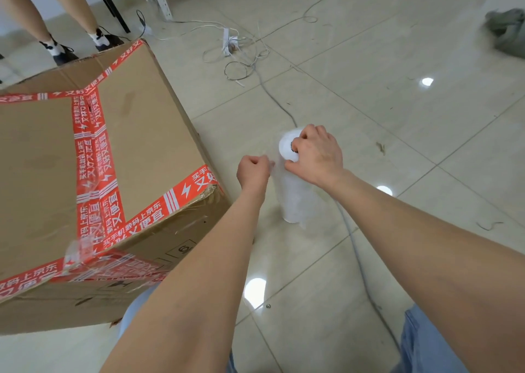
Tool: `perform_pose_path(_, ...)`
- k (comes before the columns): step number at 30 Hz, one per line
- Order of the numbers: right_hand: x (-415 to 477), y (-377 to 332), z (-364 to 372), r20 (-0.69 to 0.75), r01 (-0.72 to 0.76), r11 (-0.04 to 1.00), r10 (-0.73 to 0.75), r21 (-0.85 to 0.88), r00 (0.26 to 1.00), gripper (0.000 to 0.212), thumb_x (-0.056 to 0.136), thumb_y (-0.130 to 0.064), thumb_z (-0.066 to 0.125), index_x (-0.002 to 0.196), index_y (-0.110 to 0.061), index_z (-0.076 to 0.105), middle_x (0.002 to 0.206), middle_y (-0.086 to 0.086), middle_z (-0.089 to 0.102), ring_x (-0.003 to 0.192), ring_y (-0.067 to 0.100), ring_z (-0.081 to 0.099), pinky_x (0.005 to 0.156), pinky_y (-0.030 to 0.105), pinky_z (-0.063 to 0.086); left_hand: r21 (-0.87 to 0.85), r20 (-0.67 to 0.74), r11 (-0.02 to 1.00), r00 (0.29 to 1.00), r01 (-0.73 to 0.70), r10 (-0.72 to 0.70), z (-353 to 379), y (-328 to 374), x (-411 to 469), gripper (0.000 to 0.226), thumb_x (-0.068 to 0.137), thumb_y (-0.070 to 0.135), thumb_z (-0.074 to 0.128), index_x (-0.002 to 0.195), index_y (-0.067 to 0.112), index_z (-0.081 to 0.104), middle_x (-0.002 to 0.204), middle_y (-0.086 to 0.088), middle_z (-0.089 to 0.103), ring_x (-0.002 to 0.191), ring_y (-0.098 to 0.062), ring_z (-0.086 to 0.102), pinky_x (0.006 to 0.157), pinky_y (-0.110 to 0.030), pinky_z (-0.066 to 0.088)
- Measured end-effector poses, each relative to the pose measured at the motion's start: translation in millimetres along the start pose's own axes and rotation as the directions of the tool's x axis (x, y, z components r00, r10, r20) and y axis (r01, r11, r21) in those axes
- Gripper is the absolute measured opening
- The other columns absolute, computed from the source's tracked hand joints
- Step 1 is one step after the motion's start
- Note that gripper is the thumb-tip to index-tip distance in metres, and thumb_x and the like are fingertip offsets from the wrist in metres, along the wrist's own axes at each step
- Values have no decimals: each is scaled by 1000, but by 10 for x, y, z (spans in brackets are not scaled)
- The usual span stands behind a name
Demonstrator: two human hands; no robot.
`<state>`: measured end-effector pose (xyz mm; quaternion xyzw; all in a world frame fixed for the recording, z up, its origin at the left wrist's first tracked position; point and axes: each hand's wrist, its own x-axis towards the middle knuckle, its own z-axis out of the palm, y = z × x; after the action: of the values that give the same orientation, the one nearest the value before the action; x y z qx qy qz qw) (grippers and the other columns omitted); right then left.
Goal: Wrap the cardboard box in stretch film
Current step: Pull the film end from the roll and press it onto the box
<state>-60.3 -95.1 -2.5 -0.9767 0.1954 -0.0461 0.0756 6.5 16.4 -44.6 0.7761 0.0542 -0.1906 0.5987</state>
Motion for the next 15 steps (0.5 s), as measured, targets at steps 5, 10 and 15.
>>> perform_pose_path(5, 2, 28, -19, 23, -131, 986, 130, 105, 991, 66, 74, -42, 65, 133, -21, 44, 144, 8, 27, 126, 31, 35, 100, 36, 33, -80, -3, 995, 999, 51, -51, -8, 75, -39, 17, 91, 10, 37, 96, 4, 52, 68, -8, 53, 59, -21, 54, 68, -32, 48)
perform_pose_path(10, 148, -180, 18, 245, -358, 902, 301, 240, 922, 103, 66, -69, 66, 146, -29, 14, 148, 5, 17, 124, 35, 37, 86, 39, 38, -37, 25, 999, 1000, 19, -18, -61, 85, -83, 31, 88, 24, 51, 114, 9, 60, 95, -1, 56, 64, -13, 52, 62, -27, 48)
perform_pose_path(15, 209, -224, 70, 252, -442, 866, 385, 235, 888, 80, 71, -49, 71, 137, -28, 32, 138, 6, 24, 114, 38, 41, 71, 34, 38, 207, 48, 977, 998, -54, 45, -105, -18, -72, 9, 85, 15, 60, 77, 15, 62, 73, -2, 54, 67, -22, 51, 61, -30, 46)
